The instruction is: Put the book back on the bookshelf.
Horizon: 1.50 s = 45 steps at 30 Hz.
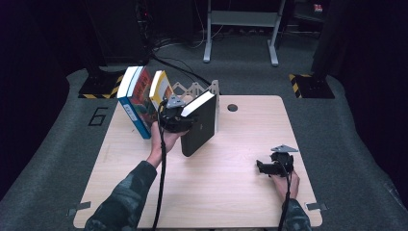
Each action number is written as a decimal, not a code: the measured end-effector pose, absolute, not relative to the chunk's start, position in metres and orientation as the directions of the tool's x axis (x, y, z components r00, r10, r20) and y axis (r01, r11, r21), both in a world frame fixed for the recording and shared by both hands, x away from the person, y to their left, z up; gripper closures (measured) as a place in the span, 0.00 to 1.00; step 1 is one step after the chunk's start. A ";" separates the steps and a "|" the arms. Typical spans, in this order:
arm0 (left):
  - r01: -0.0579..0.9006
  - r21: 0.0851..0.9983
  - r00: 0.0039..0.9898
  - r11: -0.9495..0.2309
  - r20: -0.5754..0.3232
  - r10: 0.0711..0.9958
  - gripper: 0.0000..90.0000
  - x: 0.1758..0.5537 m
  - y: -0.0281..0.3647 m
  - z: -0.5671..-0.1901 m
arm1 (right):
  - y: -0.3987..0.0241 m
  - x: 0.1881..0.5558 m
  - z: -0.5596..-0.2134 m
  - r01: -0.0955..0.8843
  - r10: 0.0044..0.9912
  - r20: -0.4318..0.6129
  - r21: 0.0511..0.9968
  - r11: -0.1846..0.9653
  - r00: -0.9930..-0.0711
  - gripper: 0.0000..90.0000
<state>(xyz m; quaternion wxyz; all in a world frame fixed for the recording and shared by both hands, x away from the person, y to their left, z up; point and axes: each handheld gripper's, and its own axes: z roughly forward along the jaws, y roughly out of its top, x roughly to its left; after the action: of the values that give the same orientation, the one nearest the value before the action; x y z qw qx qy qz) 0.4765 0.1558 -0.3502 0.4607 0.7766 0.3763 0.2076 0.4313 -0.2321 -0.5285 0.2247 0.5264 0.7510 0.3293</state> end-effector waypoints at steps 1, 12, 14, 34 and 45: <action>0.397 0.870 0.628 -0.293 -0.024 0.778 0.61 0.479 0.156 -0.349 | -0.232 0.431 -0.529 0.642 0.939 0.010 0.733 0.227 -0.343 0.08; 0.409 0.881 0.570 -0.237 -0.043 0.821 0.61 0.502 0.150 -0.342 | -0.232 0.431 -0.528 0.642 0.940 0.011 0.733 0.225 -0.342 0.09; 0.412 0.880 0.565 -0.237 -0.042 0.824 0.60 0.504 0.149 -0.341 | -0.232 0.431 -0.528 0.644 0.939 0.013 0.731 0.225 -0.343 0.09; 0.432 0.891 0.470 -0.143 -0.086 0.878 0.60 0.529 0.138 -0.346 | -0.232 0.431 -0.529 0.637 0.941 0.011 0.738 0.222 -0.339 0.10; 0.416 0.902 0.410 -0.115 -0.073 0.909 0.60 0.540 0.129 -0.353 | -0.232 0.431 -0.529 0.637 0.940 0.009 0.737 0.224 -0.340 0.09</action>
<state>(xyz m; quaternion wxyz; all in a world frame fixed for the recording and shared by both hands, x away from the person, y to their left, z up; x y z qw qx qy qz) 0.5399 0.1291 -0.3526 0.4663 0.6982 0.4744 0.2647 0.4309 -0.2319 -0.5286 0.2281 0.5272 0.7482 0.3321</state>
